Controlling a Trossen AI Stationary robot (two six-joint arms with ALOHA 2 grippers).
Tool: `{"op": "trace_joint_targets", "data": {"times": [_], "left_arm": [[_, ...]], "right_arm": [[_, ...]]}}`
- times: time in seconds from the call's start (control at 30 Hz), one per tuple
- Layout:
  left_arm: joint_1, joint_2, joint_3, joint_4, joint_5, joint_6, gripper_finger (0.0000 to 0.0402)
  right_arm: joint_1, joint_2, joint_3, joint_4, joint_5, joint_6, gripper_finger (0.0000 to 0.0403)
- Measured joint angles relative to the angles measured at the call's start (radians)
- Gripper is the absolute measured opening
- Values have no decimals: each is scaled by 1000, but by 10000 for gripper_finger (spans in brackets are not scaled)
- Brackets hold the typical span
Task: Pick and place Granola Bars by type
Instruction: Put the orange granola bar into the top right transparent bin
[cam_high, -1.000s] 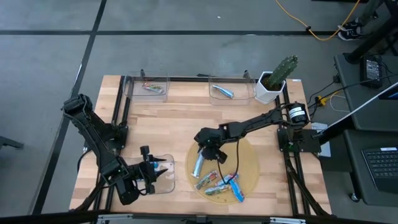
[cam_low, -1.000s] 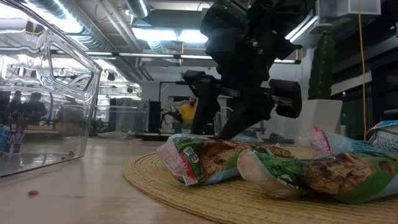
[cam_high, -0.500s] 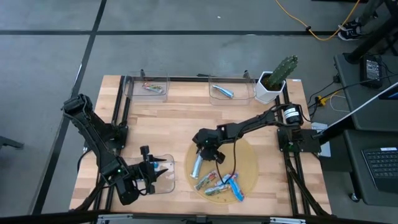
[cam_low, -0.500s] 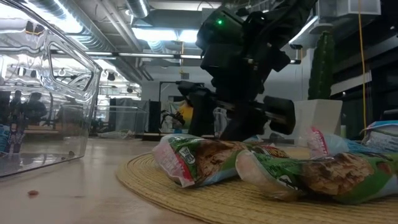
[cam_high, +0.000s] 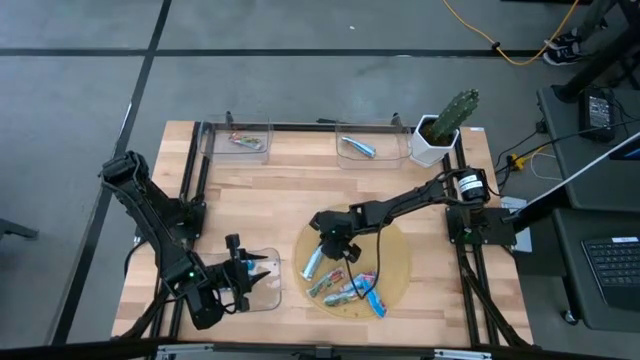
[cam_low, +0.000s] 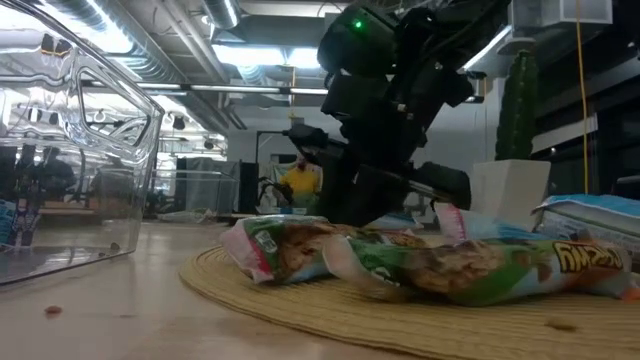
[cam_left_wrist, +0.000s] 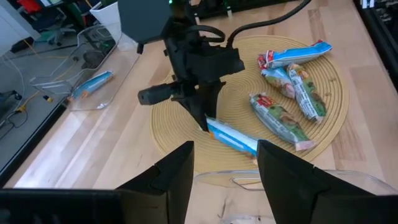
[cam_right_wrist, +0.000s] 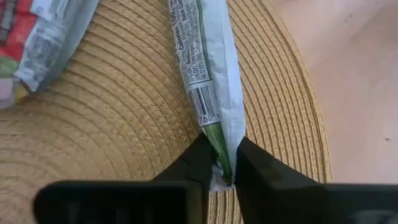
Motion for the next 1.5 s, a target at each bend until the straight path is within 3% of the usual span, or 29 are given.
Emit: {"op": "trace_joint_targets", "data": {"times": [0.2, 0.5, 0.6, 0.83, 0.93, 1.5], "left_arm": [[0, 0, 0, 4, 0, -4, 170], [0, 26, 0, 6, 2, -36, 170], [0, 46, 0, 4, 10, -36, 170], [0, 70, 0, -1, 1, -36, 171], [0, 71, 0, 1, 1, -37, 171], [0, 71, 0, 1, 4, -54, 171]], "right_arm": [[39, -92, -2, -47, 13, 21, 36], [107, -302, -1, -65, 2, 264, 29], [117, -391, -1, -57, -110, 338, 27], [119, -564, 0, 92, -526, 501, 28], [120, -601, 1, 130, -604, 522, 24], [120, -619, 0, 160, -604, 481, 22]]}}
